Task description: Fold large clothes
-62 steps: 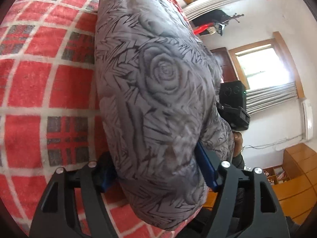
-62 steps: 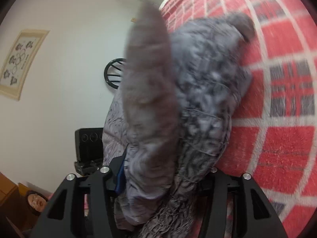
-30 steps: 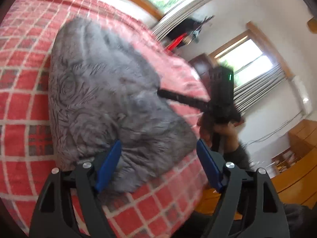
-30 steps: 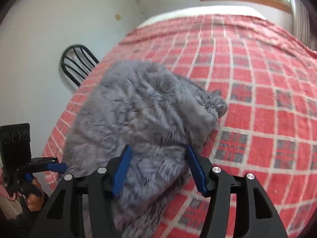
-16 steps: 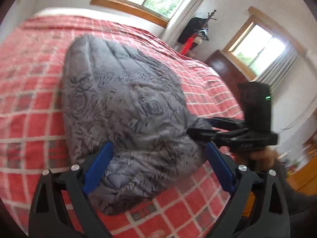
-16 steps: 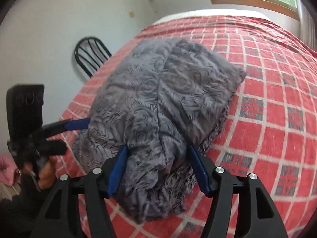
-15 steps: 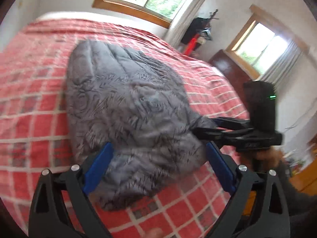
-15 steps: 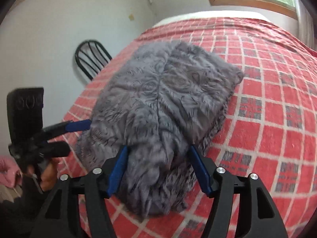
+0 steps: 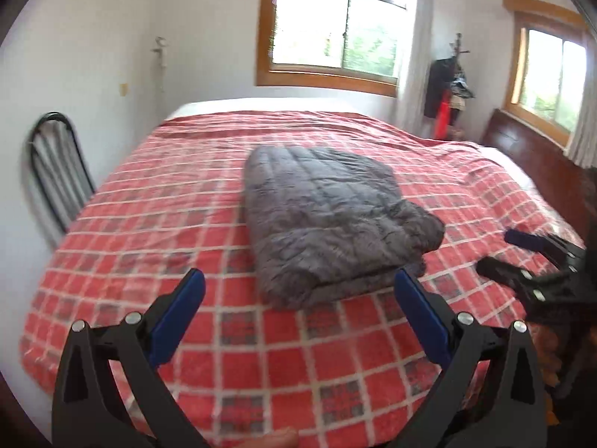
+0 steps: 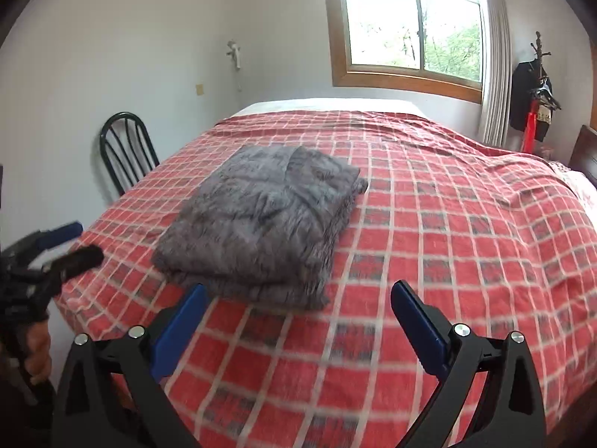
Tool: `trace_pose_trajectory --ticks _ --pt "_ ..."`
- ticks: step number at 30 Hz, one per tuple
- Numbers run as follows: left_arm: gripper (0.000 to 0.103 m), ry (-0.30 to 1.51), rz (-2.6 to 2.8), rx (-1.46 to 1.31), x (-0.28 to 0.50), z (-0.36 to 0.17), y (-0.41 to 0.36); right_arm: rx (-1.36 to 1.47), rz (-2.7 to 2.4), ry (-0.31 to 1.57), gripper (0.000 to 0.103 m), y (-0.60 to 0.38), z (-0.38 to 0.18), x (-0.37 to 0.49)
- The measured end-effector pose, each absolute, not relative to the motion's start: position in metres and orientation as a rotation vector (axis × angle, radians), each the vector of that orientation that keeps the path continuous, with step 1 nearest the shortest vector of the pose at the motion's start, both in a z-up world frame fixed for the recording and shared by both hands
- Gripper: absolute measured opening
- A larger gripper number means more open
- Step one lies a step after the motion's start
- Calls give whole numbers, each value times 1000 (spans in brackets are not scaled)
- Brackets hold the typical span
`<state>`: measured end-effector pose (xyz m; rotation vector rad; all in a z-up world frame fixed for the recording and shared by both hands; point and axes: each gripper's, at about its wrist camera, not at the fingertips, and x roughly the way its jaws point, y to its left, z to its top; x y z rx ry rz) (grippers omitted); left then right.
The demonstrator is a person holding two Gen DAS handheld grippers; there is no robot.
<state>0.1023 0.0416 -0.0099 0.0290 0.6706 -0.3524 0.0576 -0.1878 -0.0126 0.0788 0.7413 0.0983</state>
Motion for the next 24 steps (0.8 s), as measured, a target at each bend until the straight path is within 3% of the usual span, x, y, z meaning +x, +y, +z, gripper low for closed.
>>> trace_pose_trajectory --ticks 24 --pt "100 624 -204 -31 35 9 100 25 41 673 99 -156 -12 -9"
